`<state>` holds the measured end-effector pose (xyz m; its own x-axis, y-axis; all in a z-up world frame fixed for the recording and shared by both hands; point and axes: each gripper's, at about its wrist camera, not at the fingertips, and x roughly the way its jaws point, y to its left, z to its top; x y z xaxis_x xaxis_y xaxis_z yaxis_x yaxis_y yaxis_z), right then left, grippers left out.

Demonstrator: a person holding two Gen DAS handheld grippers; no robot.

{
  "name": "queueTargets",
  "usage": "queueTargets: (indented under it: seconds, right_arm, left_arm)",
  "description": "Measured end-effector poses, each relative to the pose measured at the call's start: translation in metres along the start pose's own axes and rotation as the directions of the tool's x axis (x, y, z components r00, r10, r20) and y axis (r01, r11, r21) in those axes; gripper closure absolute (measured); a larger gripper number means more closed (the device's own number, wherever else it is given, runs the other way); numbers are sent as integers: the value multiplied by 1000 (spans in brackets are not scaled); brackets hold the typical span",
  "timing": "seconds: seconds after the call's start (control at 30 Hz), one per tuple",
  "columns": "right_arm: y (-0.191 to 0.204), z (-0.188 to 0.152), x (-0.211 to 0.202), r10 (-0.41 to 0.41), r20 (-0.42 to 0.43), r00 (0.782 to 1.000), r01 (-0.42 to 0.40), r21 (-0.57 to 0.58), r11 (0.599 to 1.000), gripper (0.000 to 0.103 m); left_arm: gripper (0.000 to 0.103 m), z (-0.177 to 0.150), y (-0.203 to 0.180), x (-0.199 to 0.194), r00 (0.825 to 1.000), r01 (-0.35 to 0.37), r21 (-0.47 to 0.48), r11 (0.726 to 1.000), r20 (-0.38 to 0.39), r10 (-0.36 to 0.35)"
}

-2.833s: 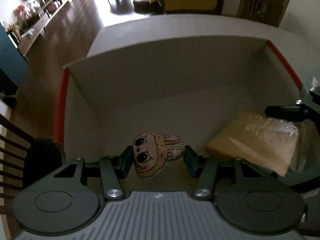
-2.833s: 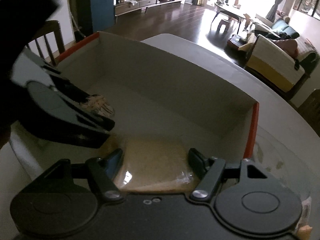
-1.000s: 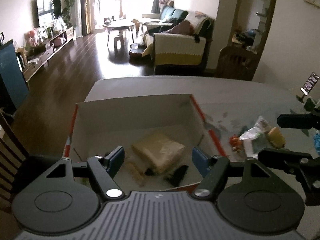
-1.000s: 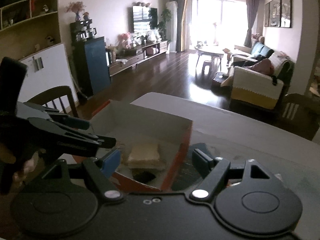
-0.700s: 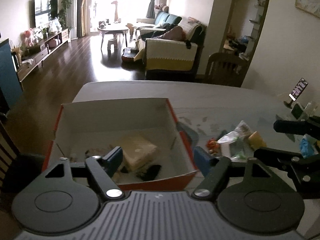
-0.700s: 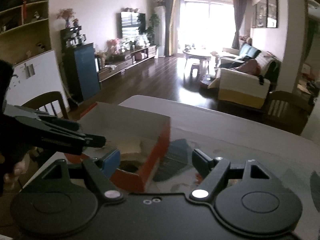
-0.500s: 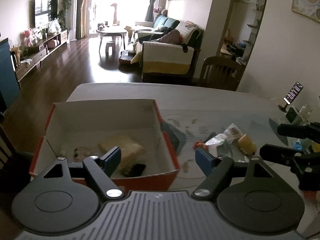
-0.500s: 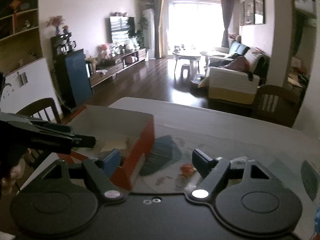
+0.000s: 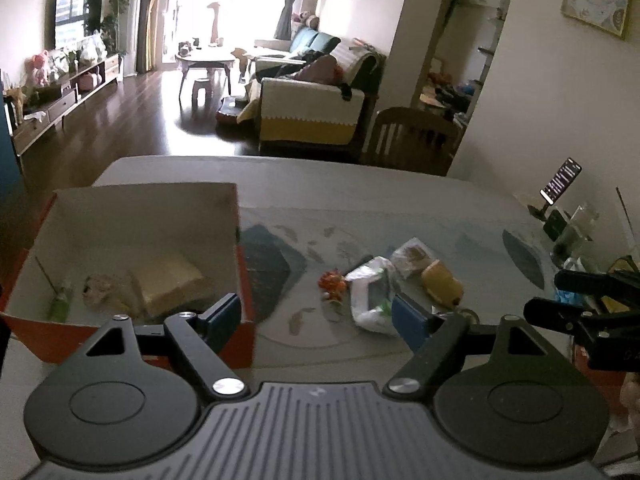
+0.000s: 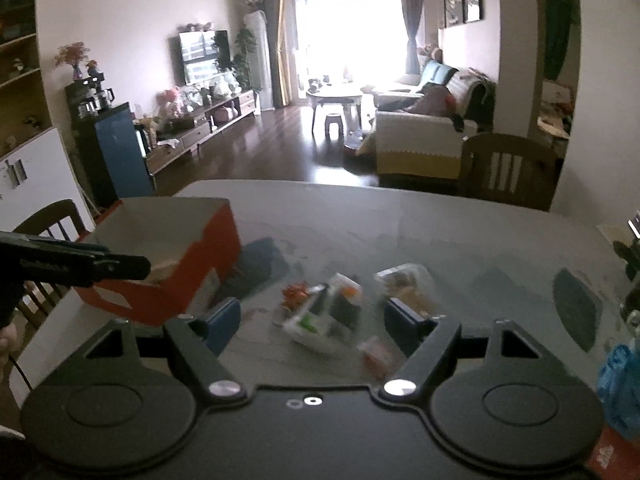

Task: Organize objects
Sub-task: 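Withdraw both tools from the box back toward the table items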

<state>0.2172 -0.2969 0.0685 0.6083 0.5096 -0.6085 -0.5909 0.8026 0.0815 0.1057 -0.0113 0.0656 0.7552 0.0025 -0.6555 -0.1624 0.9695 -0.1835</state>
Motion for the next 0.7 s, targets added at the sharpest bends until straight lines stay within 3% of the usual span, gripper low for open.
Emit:
queueTargets:
  seconds: [0.13,0.37,0.43,0.7]
  right_arm:
    - [-24,-11,1,-18,-24,1000,18,14,1000,24]
    - [-59,-27,9,-49,-58,997,49,-4,999,24]
    - [-69,-30,14,-50,-70,996,50,-8,999,24]
    - [-101,-46,44,-75,-138,988,70,-34,997,24]
  left_arm:
    - [20,-8,-16,12,1000,1,4,1000,-26,-1]
    - [11,-20,-43,41,998,12,-16,1000,-68,-13]
    - [0,-23,-51,52,997,14,-13,1000,-78,-15]
    - [0,-27,-84,97,995,18,12,1000,-99,-17]
